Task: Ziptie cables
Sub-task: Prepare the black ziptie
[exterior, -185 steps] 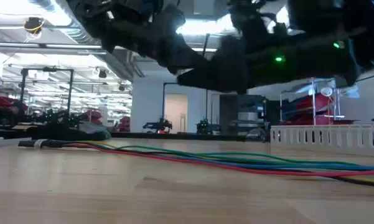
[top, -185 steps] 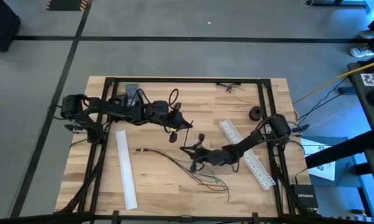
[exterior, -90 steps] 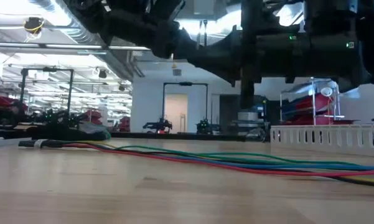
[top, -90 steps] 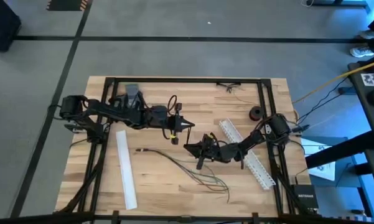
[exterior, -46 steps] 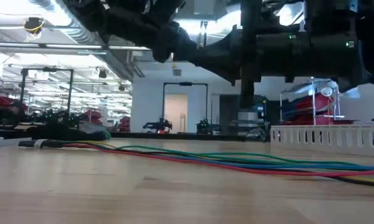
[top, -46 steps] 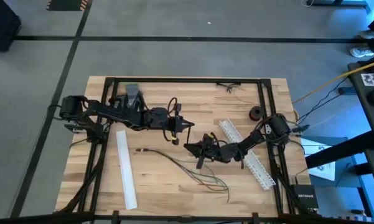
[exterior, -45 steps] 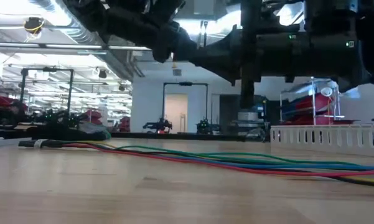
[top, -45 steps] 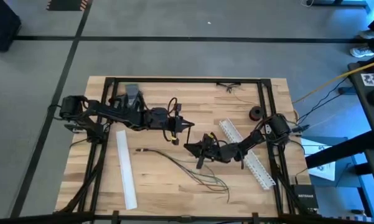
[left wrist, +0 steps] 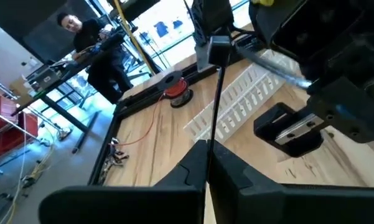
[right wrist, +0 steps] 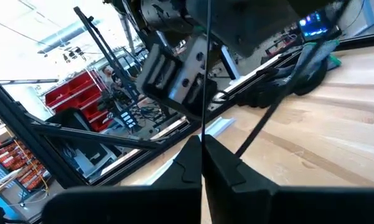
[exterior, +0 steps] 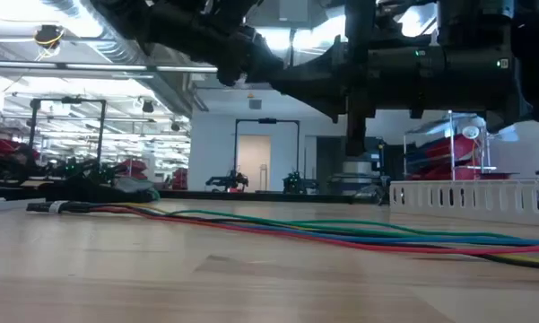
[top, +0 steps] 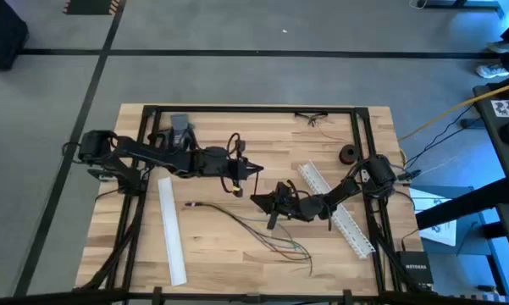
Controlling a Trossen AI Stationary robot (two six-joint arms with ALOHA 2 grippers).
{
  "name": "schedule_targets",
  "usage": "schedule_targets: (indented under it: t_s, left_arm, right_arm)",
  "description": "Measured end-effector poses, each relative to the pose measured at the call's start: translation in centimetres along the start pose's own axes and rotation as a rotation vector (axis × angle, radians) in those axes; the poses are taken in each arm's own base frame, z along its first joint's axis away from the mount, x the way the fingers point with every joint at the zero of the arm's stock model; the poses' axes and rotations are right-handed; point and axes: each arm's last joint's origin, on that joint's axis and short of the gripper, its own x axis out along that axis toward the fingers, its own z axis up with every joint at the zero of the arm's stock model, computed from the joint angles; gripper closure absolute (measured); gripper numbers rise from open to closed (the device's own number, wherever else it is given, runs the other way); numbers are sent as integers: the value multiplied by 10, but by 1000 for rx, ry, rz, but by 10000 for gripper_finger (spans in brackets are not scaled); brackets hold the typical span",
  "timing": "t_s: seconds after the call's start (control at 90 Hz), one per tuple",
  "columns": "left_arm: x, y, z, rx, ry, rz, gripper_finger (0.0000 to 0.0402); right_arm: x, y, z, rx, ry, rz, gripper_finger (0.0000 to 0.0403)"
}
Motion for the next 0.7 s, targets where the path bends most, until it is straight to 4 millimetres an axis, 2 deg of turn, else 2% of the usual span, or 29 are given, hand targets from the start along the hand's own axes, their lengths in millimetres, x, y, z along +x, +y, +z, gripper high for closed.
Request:
schedule_targets:
  t_s: [0.7]
  left_arm:
    - [0, -3, 0, 31, 6, -7, 401]
  right_arm:
    - [3, 2, 1, 6, -4, 5, 403]
